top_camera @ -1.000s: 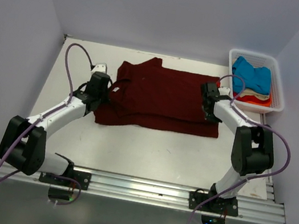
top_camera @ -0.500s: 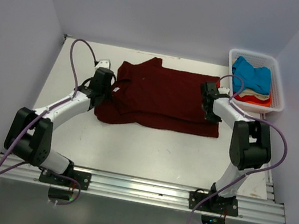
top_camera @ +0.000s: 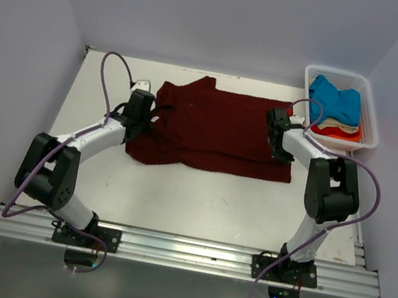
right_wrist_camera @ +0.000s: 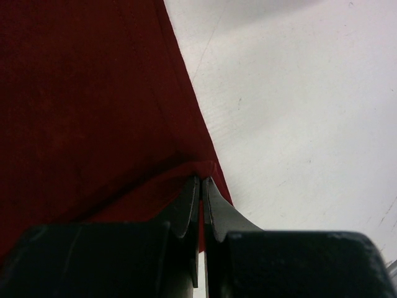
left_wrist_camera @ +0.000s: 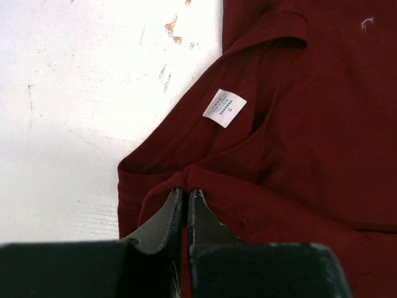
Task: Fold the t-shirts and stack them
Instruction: Fold the flattened tshirt in 1/3 of the way
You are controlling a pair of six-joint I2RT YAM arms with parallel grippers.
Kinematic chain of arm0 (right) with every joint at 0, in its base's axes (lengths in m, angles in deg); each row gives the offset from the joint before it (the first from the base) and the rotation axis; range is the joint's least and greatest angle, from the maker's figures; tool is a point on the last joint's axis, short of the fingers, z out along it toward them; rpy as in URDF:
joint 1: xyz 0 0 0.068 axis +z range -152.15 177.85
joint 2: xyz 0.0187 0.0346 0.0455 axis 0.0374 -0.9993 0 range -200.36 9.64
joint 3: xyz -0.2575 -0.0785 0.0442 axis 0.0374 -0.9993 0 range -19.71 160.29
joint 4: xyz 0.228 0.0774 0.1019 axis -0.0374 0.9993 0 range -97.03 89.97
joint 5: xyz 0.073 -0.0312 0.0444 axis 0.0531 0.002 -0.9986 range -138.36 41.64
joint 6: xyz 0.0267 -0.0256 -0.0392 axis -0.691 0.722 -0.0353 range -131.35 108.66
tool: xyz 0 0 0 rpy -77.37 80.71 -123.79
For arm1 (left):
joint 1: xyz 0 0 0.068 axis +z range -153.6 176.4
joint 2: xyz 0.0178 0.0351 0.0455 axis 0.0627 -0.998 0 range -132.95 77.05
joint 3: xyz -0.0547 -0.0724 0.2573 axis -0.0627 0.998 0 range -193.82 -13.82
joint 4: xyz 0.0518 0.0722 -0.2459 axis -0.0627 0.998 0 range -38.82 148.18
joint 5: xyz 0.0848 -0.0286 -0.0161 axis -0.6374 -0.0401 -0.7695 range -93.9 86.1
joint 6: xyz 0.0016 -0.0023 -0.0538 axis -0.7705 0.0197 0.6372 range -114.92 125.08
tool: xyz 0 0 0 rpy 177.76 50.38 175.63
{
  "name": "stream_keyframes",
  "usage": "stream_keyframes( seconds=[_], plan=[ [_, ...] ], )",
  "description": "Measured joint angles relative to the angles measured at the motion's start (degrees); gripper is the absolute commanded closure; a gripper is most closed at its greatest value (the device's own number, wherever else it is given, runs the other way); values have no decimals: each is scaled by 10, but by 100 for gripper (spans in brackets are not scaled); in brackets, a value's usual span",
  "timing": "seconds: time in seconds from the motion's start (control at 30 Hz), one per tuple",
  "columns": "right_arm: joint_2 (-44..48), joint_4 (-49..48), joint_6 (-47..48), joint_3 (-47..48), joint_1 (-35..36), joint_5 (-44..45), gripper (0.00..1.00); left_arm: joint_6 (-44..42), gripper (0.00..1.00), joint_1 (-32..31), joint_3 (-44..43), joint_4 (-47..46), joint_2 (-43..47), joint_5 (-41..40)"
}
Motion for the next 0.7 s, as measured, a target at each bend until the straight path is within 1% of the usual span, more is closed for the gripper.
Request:
stream_keyframes(
  seconds=[0.27, 0.7],
  plan=[
    [0, -2, 0, 0, 0, 0, 100, -2, 100, 3, 0, -11, -4, 5],
    [0, -3, 0, 0, 0, 0, 100, -14, 100, 3, -28, -25, -50, 12]
  ],
)
